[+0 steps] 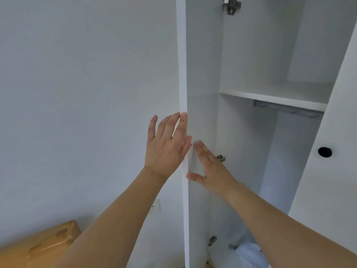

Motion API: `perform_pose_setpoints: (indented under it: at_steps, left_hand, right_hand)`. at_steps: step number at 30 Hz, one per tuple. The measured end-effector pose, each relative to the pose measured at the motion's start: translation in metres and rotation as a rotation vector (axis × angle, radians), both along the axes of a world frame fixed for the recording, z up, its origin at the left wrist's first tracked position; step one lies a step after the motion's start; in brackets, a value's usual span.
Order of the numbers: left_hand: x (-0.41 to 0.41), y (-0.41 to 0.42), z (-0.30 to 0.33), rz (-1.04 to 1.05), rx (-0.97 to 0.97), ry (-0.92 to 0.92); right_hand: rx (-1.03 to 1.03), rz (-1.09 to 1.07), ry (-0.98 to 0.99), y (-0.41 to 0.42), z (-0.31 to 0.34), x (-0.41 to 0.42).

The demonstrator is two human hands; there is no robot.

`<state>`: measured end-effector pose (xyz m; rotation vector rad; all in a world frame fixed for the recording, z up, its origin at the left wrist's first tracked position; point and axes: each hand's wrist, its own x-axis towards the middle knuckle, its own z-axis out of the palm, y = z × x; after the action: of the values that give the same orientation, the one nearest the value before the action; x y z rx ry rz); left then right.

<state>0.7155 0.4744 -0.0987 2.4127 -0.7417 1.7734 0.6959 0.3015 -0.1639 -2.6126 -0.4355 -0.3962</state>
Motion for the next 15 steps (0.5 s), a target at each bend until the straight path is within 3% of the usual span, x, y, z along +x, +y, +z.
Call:
perform_pose_setpoints:
  at_steps: [4,8,15]
  left_hand:
    - [0.019,0.023,-0.003,-0.074,-0.048,0.038]
    - [0.032,0.039,-0.004,-0.213,-0.159,0.197]
    - [0.058,0.059,-0.005,-0.190,-0.334,0.328]
  right_hand:
    - [-0.063,-0.017,-0.055,0.016,0.013,0.028]
    - [-0.126,-0.033,-0.063,0.031,0.022,0.061]
    - [-0.265,-0.066,-0.109,0.055,0.022,0.093]
